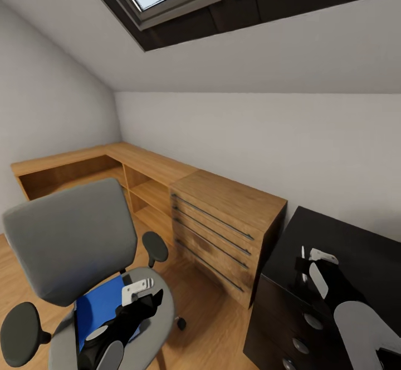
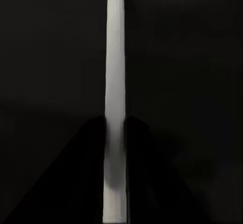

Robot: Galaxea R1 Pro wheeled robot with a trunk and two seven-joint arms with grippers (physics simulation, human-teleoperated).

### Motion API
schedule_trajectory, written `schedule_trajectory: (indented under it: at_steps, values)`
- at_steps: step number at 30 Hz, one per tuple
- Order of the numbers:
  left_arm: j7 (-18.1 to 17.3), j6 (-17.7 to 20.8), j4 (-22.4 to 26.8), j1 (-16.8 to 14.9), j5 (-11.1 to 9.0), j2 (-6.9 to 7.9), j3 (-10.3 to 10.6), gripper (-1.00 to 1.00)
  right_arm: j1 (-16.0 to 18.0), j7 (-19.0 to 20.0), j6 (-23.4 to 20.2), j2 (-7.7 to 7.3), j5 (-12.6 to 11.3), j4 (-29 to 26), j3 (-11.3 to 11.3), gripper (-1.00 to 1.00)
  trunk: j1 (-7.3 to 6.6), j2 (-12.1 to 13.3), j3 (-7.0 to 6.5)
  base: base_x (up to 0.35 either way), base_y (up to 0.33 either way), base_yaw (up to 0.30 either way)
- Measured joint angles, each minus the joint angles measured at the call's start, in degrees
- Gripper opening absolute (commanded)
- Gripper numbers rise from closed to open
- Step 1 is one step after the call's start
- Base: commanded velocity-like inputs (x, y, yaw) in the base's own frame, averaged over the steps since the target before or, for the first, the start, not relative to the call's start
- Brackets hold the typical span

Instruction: In the bedroom, organize the workspace by keeping the computer under the desk, ensuring the monitor is on the desk, placing the keyboard on the desk next to the monitor, placing the mouse on the desk next to the keyboard, moving the folder from the swivel chair onto the desk next to the mouse, stacking the notebook on top of the folder with the pen on top of the notebook, and positioning the swivel chair next to the desk.

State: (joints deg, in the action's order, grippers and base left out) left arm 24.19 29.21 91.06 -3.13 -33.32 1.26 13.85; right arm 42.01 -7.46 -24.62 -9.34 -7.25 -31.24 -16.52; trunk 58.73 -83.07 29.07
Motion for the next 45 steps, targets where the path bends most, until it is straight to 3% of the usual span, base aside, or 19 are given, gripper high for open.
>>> schedule_trajectory:
  at_steps: [15, 22, 23, 34, 45]
  values:
    - [0.0, 0.0, 0.0, 0.0, 0.0, 0.00, 0.0, 1.00, 0.0, -0.1, -0.3, -0.04, -0.2, 0.0, 0.0, -1.00, 0.01, 0.0, 0.00, 0.002, 0.000, 0.000]
    - [0.1, 0.0, 0.0, 0.0, 0.0, -0.01, 0.0, 1.00, 0.0, -0.2, -0.3, -0.02, -0.2, 1.8, 0.0, -1.00, -1.52, 2.8, -1.26, 0.000, 0.000, 0.000]
    - [0.1, 0.0, 0.0, 0.0, 0.0, -0.01, 0.0, 1.00, 0.0, -0.2, -0.3, -0.01, -0.2, 1.8, 0.0, 1.00, -1.74, 3.2, -1.43, 0.000, 0.000, 0.000]
    - [0.1, 0.0, 0.0, 0.0, 0.0, -0.02, 0.0, 1.00, 0.0, -0.2, -0.3, 0.02, -0.5, 1.9, 0.0, 1.00, -4.16, 7.6, -3.40, 0.000, 0.000, 0.000]
    - [0.1, 0.0, -0.3, 0.0, -0.1, 0.00, 0.0, 1.00, 0.0, -0.1, 0.0, 0.02, -0.5, 0.7, 0.0, 1.00, -4.17, 7.6, -3.41, 0.000, 0.000, 0.000]
